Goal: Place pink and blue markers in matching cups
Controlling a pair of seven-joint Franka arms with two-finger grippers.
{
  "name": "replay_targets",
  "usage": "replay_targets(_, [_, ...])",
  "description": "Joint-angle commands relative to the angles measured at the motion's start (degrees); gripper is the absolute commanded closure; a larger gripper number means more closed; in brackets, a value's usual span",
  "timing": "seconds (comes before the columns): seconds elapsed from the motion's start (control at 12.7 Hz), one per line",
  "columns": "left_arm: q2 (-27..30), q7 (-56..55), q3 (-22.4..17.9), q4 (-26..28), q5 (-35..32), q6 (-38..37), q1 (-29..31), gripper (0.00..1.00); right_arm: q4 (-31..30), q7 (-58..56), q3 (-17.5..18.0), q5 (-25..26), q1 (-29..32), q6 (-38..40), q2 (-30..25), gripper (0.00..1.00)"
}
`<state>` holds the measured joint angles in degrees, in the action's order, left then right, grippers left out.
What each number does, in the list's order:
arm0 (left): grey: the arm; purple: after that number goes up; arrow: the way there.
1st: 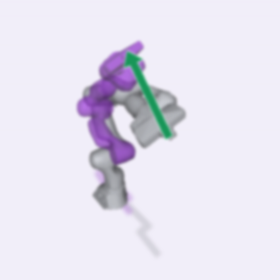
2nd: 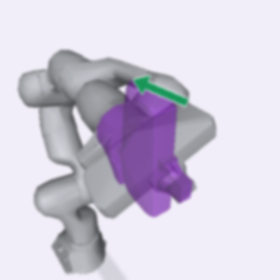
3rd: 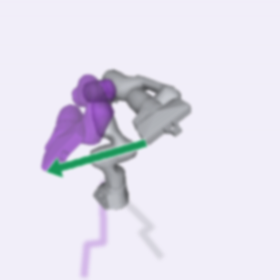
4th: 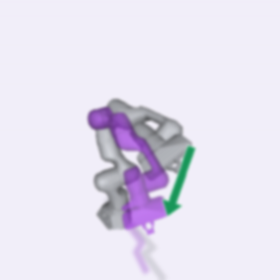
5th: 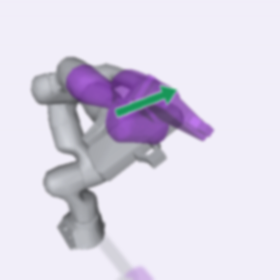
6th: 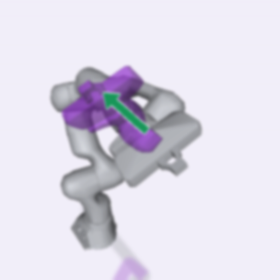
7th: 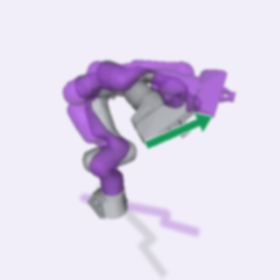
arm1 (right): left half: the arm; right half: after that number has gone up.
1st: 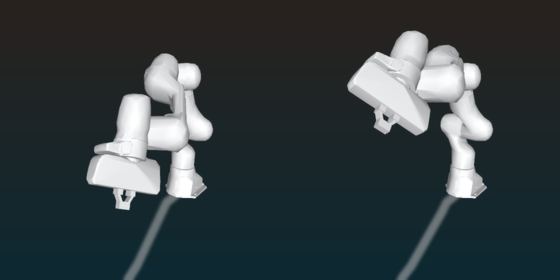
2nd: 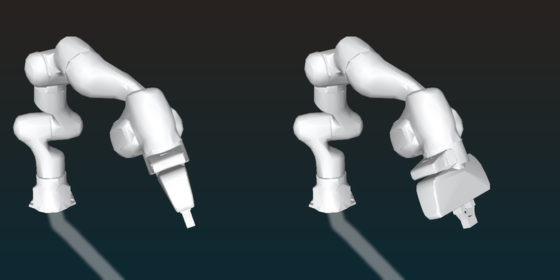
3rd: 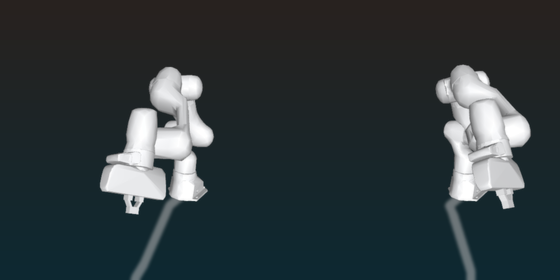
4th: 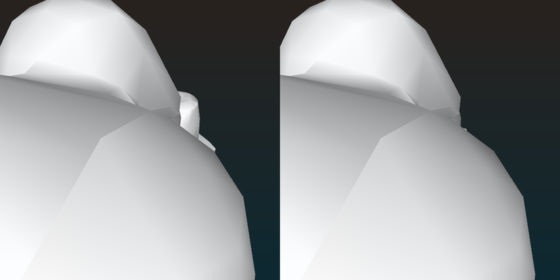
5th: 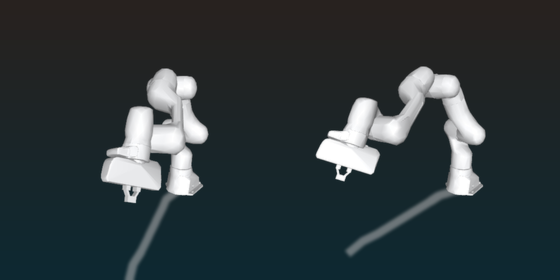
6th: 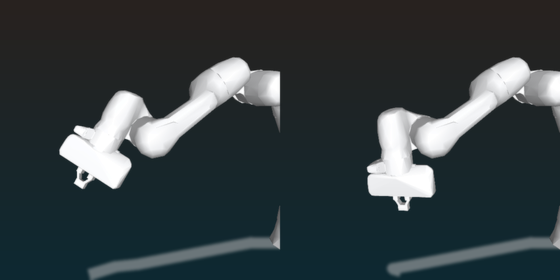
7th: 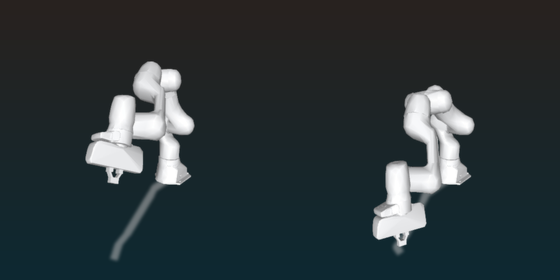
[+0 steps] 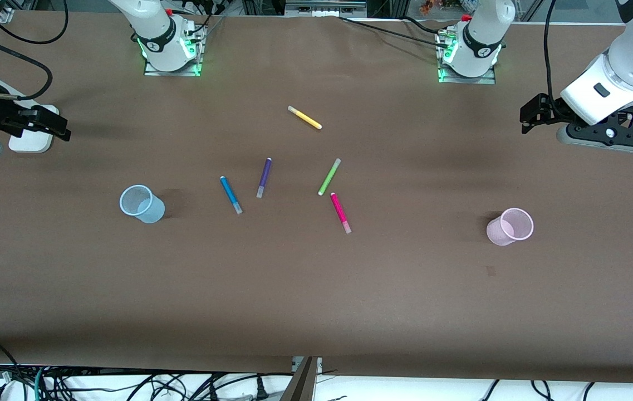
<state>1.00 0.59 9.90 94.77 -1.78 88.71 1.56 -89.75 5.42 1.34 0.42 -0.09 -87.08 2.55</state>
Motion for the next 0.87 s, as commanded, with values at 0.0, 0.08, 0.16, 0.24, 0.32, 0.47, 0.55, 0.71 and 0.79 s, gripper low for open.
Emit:
replay_targets(0.0, [-0.29,1.17,0.03,-0.99,-0.33,-0.20,0.29,0.00,1.51,-0.32,0.07,-0.95,0.36,0.43,0.70,0.00])
replay_targets(0.08, [-0.38,1.17,0.03,-0.99,-0.33,-0.20,0.29,0.00,1.51,-0.32,0.07,-0.95,0.36,0.60,0.70,0.00])
replay_targets(0.16, [-0.29,1.26,0.03,-0.99,-0.33,-0.20,0.29,0.00,1.68,-0.41,0.07,-0.95,0.45,0.51,0.70,0.00])
replay_targets(0.24, [-0.38,1.26,0.03,-0.99,-0.33,-0.20,0.29,0.00,1.51,-0.41,0.07,-0.95,0.45,0.42,0.79,0.00])
replay_targets(0.32, [-0.38,1.26,0.03,-0.99,-0.33,-0.20,0.38,0.00,1.68,-0.50,0.07,-0.95,0.45,0.42,1.14,0.00])
replay_targets(0.47, [-0.38,0.56,0.12,-0.90,-0.24,-0.20,0.55,0.00,1.68,-0.24,0.16,-1.04,0.27,0.25,1.58,0.00])
replay_targets(0.55, [-0.38,0.55,0.12,-0.90,-0.15,-0.20,0.64,0.00,1.68,-0.15,0.16,-1.74,0.27,0.07,1.93,0.00])
replay_targets(0.71, [-0.38,0.64,0.12,-0.90,0.46,-0.20,0.64,0.00,1.51,-0.15,0.51,-2.45,-0.17,0.07,3.59,0.00])
replay_targets(0.79, [-0.38,0.47,0.12,-0.90,0.38,-0.20,0.64,0.00,1.51,-0.15,0.77,-2.62,-0.34,0.16,5.34,0.00])
